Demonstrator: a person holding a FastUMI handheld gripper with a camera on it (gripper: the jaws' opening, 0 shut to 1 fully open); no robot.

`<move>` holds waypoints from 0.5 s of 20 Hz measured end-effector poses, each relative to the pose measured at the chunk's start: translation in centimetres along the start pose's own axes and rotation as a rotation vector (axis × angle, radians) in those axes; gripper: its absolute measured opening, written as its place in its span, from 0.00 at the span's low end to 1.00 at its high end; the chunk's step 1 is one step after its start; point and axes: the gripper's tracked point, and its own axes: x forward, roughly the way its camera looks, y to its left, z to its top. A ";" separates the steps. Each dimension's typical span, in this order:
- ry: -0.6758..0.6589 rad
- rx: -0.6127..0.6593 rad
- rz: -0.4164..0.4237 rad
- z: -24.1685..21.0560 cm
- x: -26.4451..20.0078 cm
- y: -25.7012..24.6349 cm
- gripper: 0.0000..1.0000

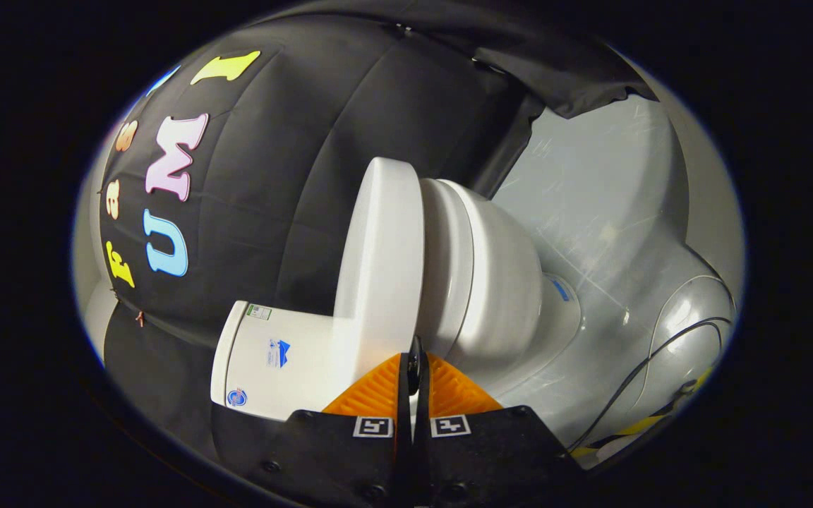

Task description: Open the toilet lid.

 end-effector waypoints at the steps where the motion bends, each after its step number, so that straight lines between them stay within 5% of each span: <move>1: 0.000 -0.017 -0.004 0.0 -0.1 0.3 0.05; 10: -0.034 -0.118 -0.046 0.4 -1.7 5.0 0.05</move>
